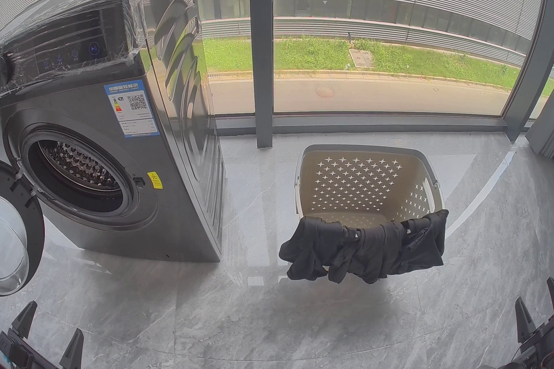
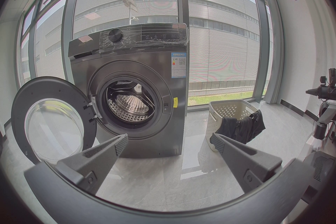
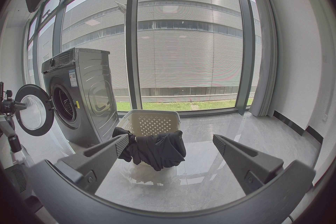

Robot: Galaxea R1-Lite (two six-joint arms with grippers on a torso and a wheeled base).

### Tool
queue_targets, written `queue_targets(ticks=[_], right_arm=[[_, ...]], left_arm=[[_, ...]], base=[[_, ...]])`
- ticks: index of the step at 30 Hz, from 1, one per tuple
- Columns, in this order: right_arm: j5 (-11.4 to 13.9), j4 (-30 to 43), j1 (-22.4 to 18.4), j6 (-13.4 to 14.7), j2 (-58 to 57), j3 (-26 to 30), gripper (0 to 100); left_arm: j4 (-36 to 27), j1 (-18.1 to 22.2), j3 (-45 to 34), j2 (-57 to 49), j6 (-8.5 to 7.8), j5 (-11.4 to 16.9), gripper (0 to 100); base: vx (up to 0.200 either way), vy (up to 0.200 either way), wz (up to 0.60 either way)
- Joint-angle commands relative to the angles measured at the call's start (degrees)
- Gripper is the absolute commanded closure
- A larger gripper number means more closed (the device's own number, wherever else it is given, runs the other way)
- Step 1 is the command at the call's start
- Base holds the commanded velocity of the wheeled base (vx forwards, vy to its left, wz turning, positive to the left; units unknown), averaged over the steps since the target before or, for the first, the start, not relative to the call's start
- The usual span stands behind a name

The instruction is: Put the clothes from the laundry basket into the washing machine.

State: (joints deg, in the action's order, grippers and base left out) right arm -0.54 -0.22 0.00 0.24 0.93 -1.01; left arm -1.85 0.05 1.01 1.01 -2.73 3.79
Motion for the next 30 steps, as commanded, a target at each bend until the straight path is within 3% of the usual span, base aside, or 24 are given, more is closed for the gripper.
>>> queue_targets(ticks=[1, 8, 30], right_arm=[[0.0, 0.0, 0.0, 0.0, -0.9, 1.0, 0], [0.0, 0.0, 0.0, 0.0, -0.9, 1.0, 0], [0.0, 0.0, 0.0, 0.0, -0.9, 1.0, 0]], left_arm=[[0.0, 0.0, -1.0, -1.0, 0.01, 0.0, 0], [0.0, 0.0, -1.0, -1.0, -0.08, 0.0, 0], [0.0, 0.0, -1.0, -1.0, -0.08, 0.0, 0]], base=[[0.0, 0.0, 0.0], [0.0, 0.0, 0.0], [0.0, -0.2, 0.0]])
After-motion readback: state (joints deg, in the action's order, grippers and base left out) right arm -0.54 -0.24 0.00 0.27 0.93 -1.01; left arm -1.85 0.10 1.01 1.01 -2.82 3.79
